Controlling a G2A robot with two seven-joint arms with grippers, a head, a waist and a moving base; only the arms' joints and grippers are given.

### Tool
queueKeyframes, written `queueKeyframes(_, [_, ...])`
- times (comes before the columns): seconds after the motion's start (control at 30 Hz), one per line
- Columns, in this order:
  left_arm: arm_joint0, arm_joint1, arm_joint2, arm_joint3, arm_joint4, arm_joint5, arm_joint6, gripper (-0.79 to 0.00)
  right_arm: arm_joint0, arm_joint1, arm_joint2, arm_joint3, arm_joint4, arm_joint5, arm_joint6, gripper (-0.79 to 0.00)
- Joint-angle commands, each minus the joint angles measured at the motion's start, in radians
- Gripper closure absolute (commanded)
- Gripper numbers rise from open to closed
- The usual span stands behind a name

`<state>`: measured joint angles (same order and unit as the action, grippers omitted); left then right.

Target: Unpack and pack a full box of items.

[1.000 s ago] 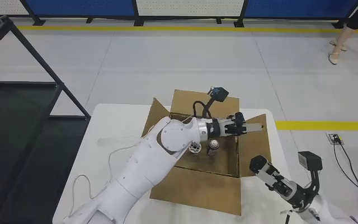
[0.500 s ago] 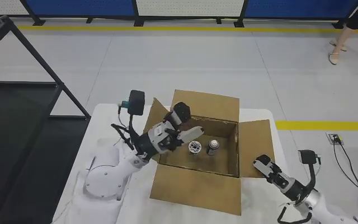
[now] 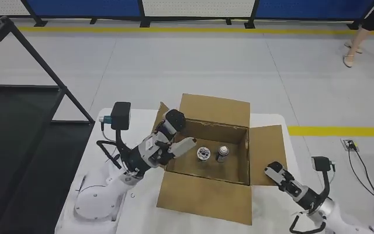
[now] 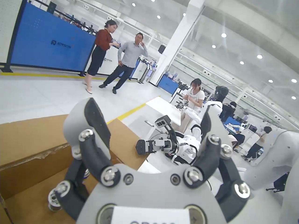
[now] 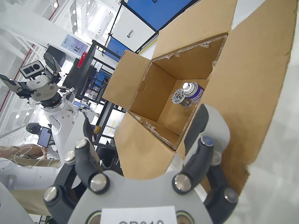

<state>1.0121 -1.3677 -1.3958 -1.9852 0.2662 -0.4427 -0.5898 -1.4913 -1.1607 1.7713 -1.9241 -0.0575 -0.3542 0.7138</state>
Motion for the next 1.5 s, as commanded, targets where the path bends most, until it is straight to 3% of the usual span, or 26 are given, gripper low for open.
queueKeyframes(0.0, [0.000,0.000,0.000,0.000,0.000,0.000,0.000,-0.785,0.000,0.000,0.000,0.000,0.000,0.000,0.000,-0.785])
queueKeyframes(0.17, [0.036,0.003,-0.051,-0.034,-0.015,0.043,0.092,-0.785,0.000,0.000,-0.007,0.010,-0.030,0.012,-0.021,-0.785])
queueKeyframes(0.3, [0.098,0.012,-0.156,-0.073,-0.069,0.055,0.137,-0.785,0.020,0.002,-0.029,0.064,-0.117,0.021,-0.065,-0.785])
queueKeyframes(0.5, [0.223,0.028,-0.354,-0.111,-0.194,0.036,0.155,-0.785,0.082,0.007,-0.076,0.183,-0.122,0.008,-0.026,-0.785])
queueKeyframes(0.67, [0.311,0.035,-0.442,-0.111,-0.268,0.022,0.166,-0.785,0.122,0.009,-0.112,0.234,-0.113,-0.021,-0.011,-0.785])
queueKeyframes(1.23, [0.435,0.046,-0.534,-0.109,-0.358,-0.034,0.246,-0.785,0.234,0.007,-0.239,0.276,-0.129,0.023,-0.046,-0.785])
queueKeyframes(1.47, [0.475,0.048,-0.547,-0.112,-0.373,-0.054,0.265,-0.785,0.278,-0.002,-0.296,0.288,-0.188,0.112,-0.163,-0.785])
